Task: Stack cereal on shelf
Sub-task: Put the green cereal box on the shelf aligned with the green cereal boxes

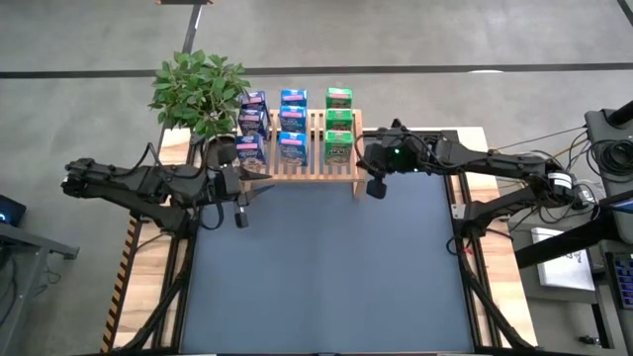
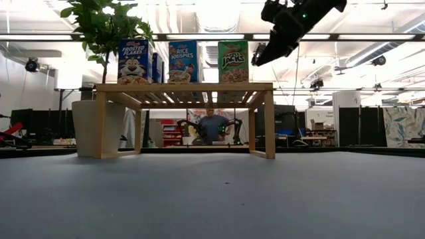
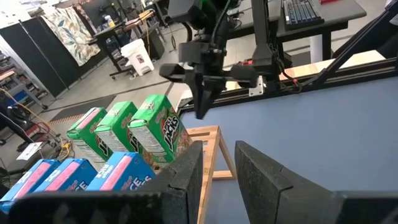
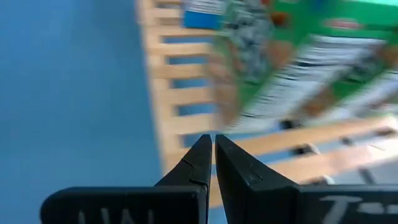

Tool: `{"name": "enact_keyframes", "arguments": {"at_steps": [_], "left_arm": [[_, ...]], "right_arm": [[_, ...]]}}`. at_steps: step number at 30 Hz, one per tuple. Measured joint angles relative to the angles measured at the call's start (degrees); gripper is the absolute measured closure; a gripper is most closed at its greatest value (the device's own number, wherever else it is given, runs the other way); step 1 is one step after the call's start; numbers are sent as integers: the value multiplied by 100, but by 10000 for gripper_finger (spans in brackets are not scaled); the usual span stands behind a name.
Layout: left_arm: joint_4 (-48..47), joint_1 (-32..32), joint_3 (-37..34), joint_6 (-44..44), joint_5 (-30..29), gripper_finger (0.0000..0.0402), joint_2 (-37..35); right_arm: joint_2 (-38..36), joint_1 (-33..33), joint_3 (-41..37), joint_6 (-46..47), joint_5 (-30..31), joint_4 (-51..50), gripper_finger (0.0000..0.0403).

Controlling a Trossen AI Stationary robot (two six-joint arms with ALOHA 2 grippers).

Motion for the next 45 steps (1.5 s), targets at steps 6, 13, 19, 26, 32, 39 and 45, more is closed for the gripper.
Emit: {"name": "enact_keyframes", "arguments": {"at_steps": [6,13,19,26,32,39,45], "left_arm": [[2,-2,0,0,0,324,89],[4,-2,0,0,0,324,98],[4,-2,0,0,0,324,98],[4,-2,0,0,0,324,98],[4,-2,0,0,0,324,96],[4,-2,0,0,0,324,94],[4,-2,0,0,0,324,94]], "right_arm": [[104,62,-181,-41,-198,493,390],[131,61,-457,-152,-188,1188,390],[131,59,-496,-240,-74,1515,390],[131,59,-563,-338,74,1774,390],[131,46,-627,-372,360,1761,390],[131,46,-640,-403,384,1760,390],[131,46,-640,-466,390,1774,390]]}}
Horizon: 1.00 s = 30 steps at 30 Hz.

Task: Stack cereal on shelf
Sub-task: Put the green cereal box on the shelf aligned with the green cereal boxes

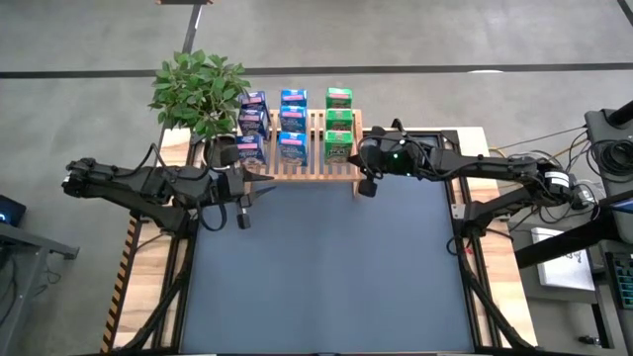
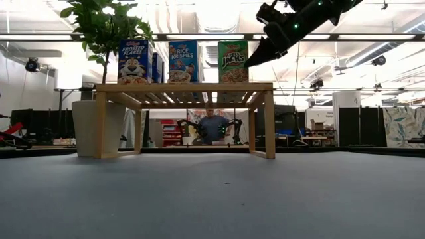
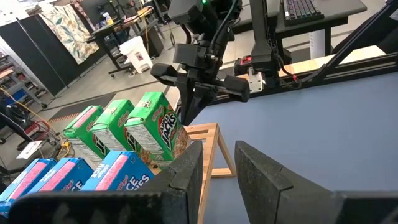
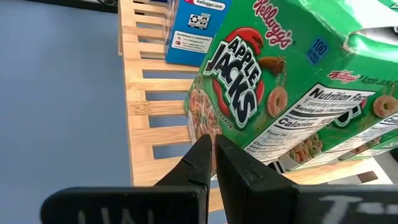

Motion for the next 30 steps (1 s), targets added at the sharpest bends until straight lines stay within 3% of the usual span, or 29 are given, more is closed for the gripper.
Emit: {"name": "enact_keyframes", "arguments": {"at_steps": [30], "left_arm": [[4,0,0,66,0,324,0]], "right_arm": [[0,-40,0,-211,126,20,390]]}}
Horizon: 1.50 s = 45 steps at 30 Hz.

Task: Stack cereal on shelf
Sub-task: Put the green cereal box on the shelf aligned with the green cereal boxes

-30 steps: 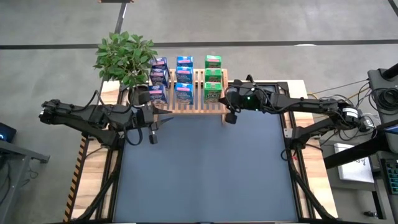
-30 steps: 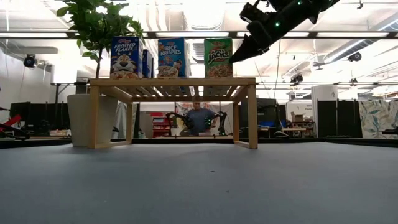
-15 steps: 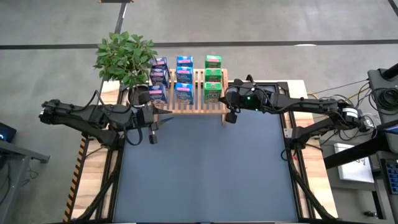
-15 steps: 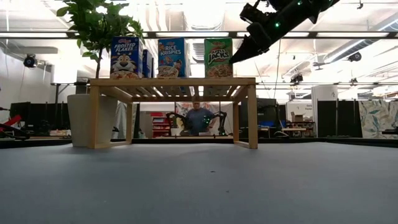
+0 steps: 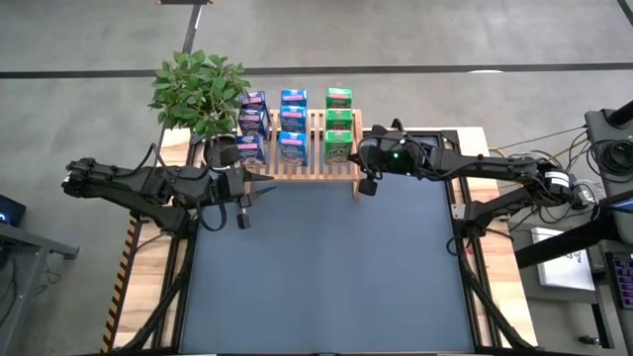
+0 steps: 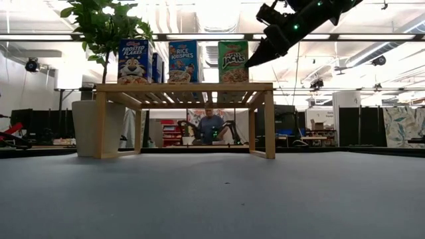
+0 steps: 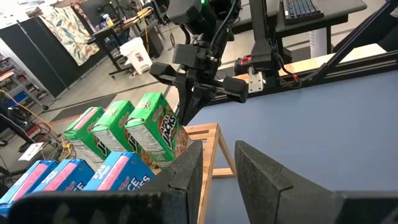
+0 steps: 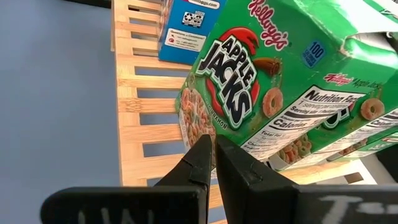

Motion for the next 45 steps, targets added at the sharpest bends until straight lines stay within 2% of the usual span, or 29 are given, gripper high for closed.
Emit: {"name": "enact_keyframes", "arguments": {"at_steps": [12,16,18,26,35,40,45], "left_arm": [[0,0,0,20,0,324,0],[2,0,0,20,0,324,0],[2,0,0,20,1,324,0],[58,1,0,20,2,324,-2],[52,1,0,20,2,324,-2],[50,1,0,20,2,324,-2],[51,1,0,20,2,324,-2]], "right_arm": [[0,-58,-26,80,-55,-2,390],[0,-60,-29,156,-475,17,390],[0,-44,-33,220,-657,123,390],[444,345,-55,-65,-599,791,390],[748,810,-55,-612,711,1044,390],[728,864,-32,-673,1051,1033,390],[728,868,-27,-827,1044,1090,390]]}}
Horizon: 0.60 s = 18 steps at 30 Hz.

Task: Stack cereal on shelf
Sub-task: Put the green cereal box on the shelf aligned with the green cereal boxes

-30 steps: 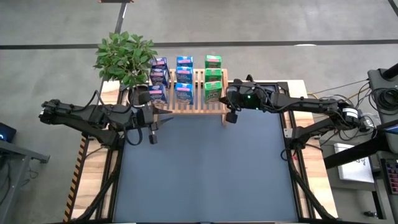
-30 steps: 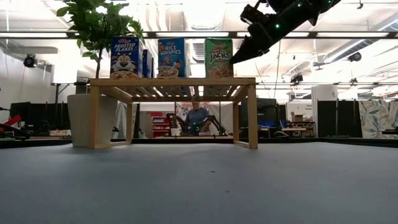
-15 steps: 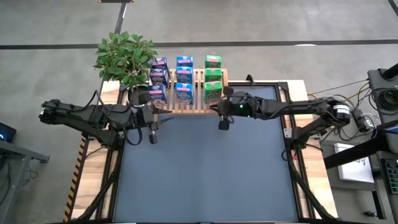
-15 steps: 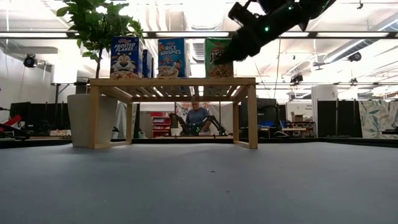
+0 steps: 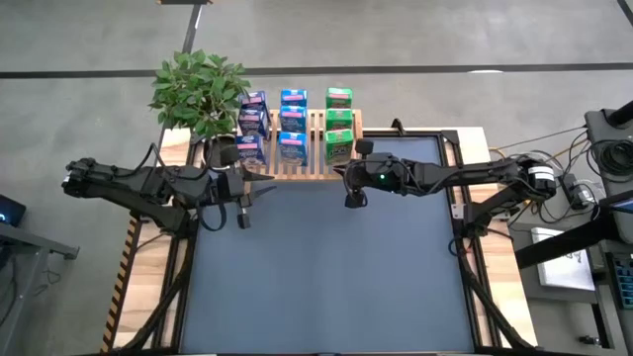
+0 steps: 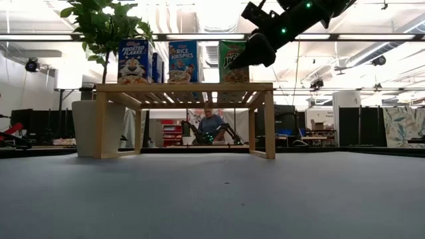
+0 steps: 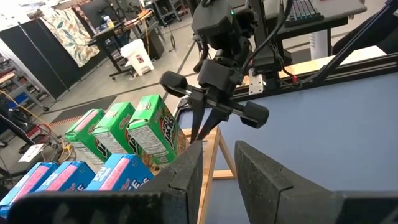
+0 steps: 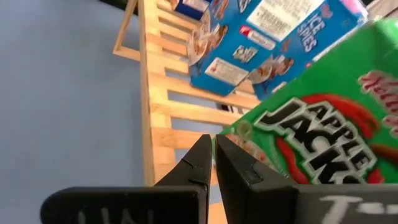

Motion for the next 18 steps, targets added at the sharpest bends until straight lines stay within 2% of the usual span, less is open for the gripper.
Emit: {"name": "enact_keyframes", "arguments": {"at_steps": [9,18], "left_arm": [[23,0,0,0,0,324,0],[50,0,0,0,0,324,0]], "right_arm": [[4,0,-10,-394,-46,408,390],[474,13,79,-661,177,671,390]]}}
